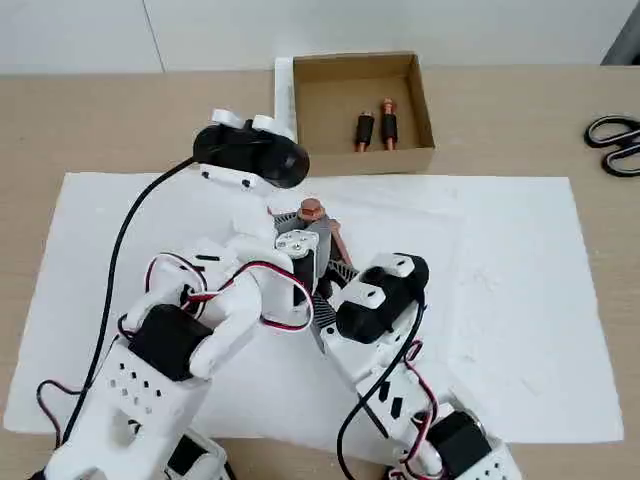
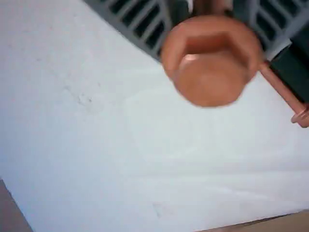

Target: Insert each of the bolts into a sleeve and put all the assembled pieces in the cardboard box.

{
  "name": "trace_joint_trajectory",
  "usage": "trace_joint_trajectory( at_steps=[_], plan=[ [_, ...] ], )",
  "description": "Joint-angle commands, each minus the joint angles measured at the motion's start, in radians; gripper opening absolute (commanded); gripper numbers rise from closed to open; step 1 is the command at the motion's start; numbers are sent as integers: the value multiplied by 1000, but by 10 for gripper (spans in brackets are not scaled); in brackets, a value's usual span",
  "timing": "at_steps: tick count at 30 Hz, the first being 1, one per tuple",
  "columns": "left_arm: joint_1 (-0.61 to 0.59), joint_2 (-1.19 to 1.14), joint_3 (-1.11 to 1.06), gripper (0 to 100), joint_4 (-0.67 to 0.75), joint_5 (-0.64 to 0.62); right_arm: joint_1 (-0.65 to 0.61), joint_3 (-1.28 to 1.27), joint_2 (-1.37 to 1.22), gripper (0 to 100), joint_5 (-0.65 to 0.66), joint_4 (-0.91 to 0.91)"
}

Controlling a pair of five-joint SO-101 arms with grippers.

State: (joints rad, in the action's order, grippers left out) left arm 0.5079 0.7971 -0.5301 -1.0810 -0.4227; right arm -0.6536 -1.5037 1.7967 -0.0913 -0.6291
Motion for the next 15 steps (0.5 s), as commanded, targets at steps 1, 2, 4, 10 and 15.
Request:
trace_joint_trajectory(
  at_steps=[1, 2, 4, 10, 15],
  plan=[
    [-3, 26, -1, 6, -6, 14, -1, 12, 16, 4, -8, 21],
    [-5, 26, -1, 6, -6, 12, -1, 12, 16, 4, -8, 21],
    [-6, 28, -1, 6, -26, 8, -1, 12, 16, 4, -8, 21],
    [-29, 29, 5, 6, -83, -21, 1, 12, 16, 4, -8, 21],
    [-31, 29, 4, 6, -84, -21, 2, 14, 16, 4, -8, 21]
  ],
)
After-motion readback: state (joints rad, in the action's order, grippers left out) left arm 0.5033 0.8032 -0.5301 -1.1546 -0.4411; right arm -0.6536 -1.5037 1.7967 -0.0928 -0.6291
